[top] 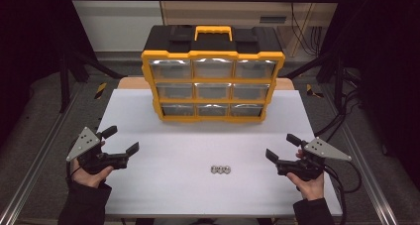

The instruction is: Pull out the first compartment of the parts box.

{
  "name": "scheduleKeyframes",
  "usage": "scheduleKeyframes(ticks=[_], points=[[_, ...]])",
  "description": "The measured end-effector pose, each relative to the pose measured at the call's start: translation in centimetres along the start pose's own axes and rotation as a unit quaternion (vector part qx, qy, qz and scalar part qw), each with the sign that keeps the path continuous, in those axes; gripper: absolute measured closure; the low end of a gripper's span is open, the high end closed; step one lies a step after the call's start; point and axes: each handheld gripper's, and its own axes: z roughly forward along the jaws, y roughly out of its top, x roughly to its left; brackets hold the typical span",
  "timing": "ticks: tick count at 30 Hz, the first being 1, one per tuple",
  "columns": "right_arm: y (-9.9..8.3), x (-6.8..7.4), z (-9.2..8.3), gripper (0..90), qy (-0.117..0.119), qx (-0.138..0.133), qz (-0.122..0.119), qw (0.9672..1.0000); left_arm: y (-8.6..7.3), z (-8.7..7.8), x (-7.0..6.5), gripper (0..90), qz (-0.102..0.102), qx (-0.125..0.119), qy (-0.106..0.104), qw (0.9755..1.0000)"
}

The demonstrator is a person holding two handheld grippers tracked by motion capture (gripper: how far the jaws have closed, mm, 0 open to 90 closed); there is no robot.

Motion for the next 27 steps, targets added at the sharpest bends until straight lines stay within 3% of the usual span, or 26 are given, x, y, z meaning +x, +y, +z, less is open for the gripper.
scheduleKeyframes(ticks=[13, 27], points=[[-0.2, -0.2, 0.2, 5.1, -0.01, 0.005, -0.003, 0.9999, 0.6, 1.2, 0.4, 3.8, 0.014, 0.015, 0.0, 0.9998], [-0.2, -0.2, 0.3, 5.1, -0.011, 0.009, -0.007, 0.9999, 2.3, 2.8, -0.5, 4.3, 0.061, 0.031, -0.019, 0.9975]])
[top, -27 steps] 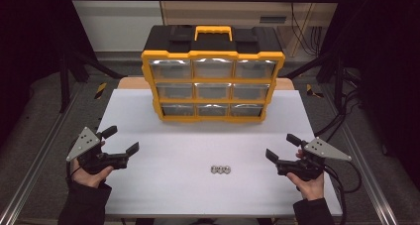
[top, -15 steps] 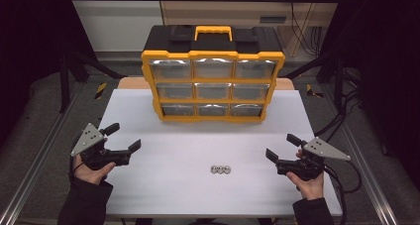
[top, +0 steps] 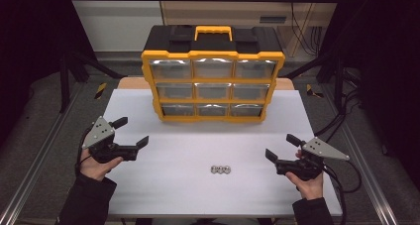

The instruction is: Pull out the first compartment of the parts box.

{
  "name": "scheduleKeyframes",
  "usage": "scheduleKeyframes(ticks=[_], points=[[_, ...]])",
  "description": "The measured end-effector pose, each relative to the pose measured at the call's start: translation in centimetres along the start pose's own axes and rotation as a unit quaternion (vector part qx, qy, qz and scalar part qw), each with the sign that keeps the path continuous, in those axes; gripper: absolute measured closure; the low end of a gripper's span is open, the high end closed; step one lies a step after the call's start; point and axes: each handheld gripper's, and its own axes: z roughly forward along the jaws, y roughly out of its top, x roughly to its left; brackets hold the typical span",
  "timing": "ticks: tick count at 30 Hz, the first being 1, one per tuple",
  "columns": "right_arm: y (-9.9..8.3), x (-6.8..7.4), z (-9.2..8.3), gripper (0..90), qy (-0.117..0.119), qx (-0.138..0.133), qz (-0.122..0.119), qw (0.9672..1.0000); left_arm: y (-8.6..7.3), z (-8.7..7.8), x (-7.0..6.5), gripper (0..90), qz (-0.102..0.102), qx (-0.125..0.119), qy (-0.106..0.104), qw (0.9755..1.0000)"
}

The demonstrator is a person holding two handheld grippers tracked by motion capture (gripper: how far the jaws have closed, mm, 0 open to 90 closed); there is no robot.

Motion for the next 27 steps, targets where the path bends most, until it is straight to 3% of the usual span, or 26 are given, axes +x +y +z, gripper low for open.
scheduleKeyframes(ticks=[7, 12, 18, 22, 27], points=[[0.0, 0.0, 0.0, 5.0, -0.002, 0.003, 0.003, 1.0, 1.4, 1.3, -0.2, 4.6, 0.041, 0.009, 0.002, 0.9991], [0.0, 0.0, -0.1, 5.0, -0.001, 0.001, 0.003, 1.0, 2.2, 1.8, -0.2, 4.8, 0.055, 0.02, 0.007, 0.9982], [0.0, 0.0, 0.0, 5.0, -0.001, 0.001, 0.0, 1.0, 3.0, 2.8, -0.5, 4.7, 0.085, 0.029, 0.022, 0.9957], [0.0, 0.0, 0.0, 4.9, -0.002, 0.001, -0.001, 1.0, 3.4, 3.6, -1.0, 4.8, 0.106, 0.032, 0.023, 0.9936], [0.1, 0.0, -0.1, 4.9, -0.001, 0.0, 0.004, 1.0, 4.1, 4.6, -1.4, 4.8, 0.146, 0.039, 0.03, 0.988]])
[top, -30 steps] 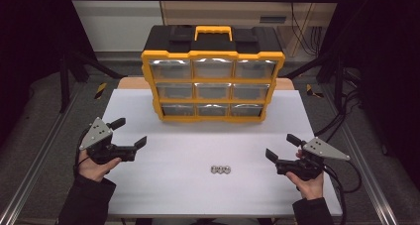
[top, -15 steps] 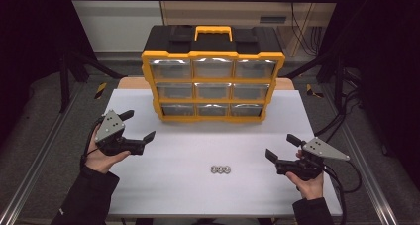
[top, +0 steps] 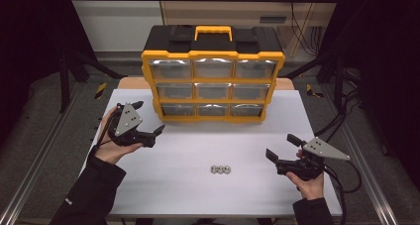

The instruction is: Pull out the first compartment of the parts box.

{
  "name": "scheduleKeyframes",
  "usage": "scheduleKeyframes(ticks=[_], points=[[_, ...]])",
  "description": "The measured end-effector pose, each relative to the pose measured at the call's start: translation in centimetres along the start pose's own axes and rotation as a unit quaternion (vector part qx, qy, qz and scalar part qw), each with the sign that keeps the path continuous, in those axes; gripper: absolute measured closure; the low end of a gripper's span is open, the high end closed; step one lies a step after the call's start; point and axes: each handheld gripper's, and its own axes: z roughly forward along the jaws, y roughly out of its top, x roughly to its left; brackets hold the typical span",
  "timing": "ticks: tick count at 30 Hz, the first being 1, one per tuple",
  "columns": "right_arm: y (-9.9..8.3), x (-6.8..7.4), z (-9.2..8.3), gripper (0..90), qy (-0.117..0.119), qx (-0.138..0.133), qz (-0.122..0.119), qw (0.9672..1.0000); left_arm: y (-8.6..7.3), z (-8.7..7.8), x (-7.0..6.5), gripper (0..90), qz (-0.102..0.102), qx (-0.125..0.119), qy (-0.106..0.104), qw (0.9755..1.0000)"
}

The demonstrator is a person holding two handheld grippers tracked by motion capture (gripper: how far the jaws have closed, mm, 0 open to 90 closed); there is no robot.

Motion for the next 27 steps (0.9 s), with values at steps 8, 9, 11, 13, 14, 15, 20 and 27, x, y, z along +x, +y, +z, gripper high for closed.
scheduleKeyframes(ticks=[8, 9, 11, 13, 14, 15, 20, 27], points=[[0.0, 0.0, 0.0, 4.9, 0.0, 0.002, 0.001, 1.0, 1.0, 0.8, 0.0, 5.3, 0.049, 0.006, 0.013, 0.9987], [0.0, 0.0, 0.0, 4.9, 0.0, 0.002, 0.001, 1.0, 1.3, 1.0, 0.0, 5.4, 0.058, 0.006, 0.014, 0.9982], [0.0, 0.0, 0.0, 4.9, 0.0, 0.001, 0.002, 1.0, 1.5, 1.3, 0.0, 5.6, 0.069, 0.008, 0.016, 0.9975], [0.0, 0.0, 0.0, 4.8, 0.0, 0.001, 0.002, 1.0, 1.7, 1.4, 0.0, 5.6, 0.074, 0.009, 0.017, 0.9971], [0.0, 0.0, -0.1, 4.9, 0.0, 0.001, 0.002, 1.0, 2.0, 1.5, 0.0, 5.6, 0.086, 0.012, 0.021, 0.996], [0.0, 0.0, -0.1, 4.9, 0.0, 0.001, 0.003, 1.0, 2.1, 1.6, 0.0, 5.7, 0.091, 0.011, 0.021, 0.9956], [0.1, 0.0, -0.1, 4.8, 0.0, 0.002, 0.002, 1.0, 2.8, 2.1, 0.1, 6.1, 0.113, 0.014, 0.03, 0.993], [0.1, 0.0, -0.1, 4.8, 0.0, 0.001, 0.003, 1.0, 3.5, 2.6, 0.6, 6.2, 0.136, 0.023, 0.043, 0.9894]])
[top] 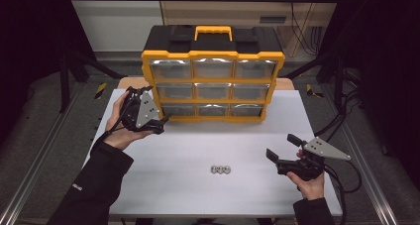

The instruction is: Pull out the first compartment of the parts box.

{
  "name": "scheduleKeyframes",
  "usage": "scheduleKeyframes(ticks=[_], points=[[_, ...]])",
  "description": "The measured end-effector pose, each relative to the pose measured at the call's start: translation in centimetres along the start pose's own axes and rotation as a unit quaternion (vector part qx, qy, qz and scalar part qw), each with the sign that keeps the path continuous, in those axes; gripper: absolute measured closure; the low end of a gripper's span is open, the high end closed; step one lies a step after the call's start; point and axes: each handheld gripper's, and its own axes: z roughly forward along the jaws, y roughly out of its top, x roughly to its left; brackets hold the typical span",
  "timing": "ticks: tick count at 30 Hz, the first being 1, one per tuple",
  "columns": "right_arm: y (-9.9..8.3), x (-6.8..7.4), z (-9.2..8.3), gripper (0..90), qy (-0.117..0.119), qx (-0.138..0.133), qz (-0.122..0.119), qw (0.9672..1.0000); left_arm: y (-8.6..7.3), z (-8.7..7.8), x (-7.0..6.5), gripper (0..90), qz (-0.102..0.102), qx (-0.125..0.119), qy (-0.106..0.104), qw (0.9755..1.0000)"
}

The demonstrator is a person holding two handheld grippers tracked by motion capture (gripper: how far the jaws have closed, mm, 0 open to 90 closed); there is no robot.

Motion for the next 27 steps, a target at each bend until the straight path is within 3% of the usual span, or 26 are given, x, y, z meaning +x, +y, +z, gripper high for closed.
scheduleKeyframes(ticks=[3, 10, 13, 16, 27], points=[[0.0, -0.1, -0.1, 4.8, 0.001, 0.0, -0.002, 1.0, 0.4, 0.2, 0.4, 6.2, 0.024, 0.004, 0.011, 0.9996], [0.1, 0.0, -0.1, 4.8, 0.001, -0.003, 0.001, 1.0, 1.1, 0.3, 1.1, 6.5, 0.042, 0.012, 0.014, 0.999], [0.1, 0.0, -0.1, 4.8, 0.001, -0.004, 0.001, 1.0, 1.6, 0.5, 1.4, 6.4, 0.061, 0.009, 0.019, 0.9979], [0.1, 0.0, -0.2, 4.8, 0.001, -0.004, 0.001, 1.0, 1.9, 0.6, 1.5, 6.4, 0.066, 0.002, 0.022, 0.9976], [0.2, -0.1, -0.2, 4.8, 0.0, -0.006, 0.002, 1.0, 2.7, 1.7, 2.2, 6.4, 0.11, -0.011, 0.043, 0.993]])
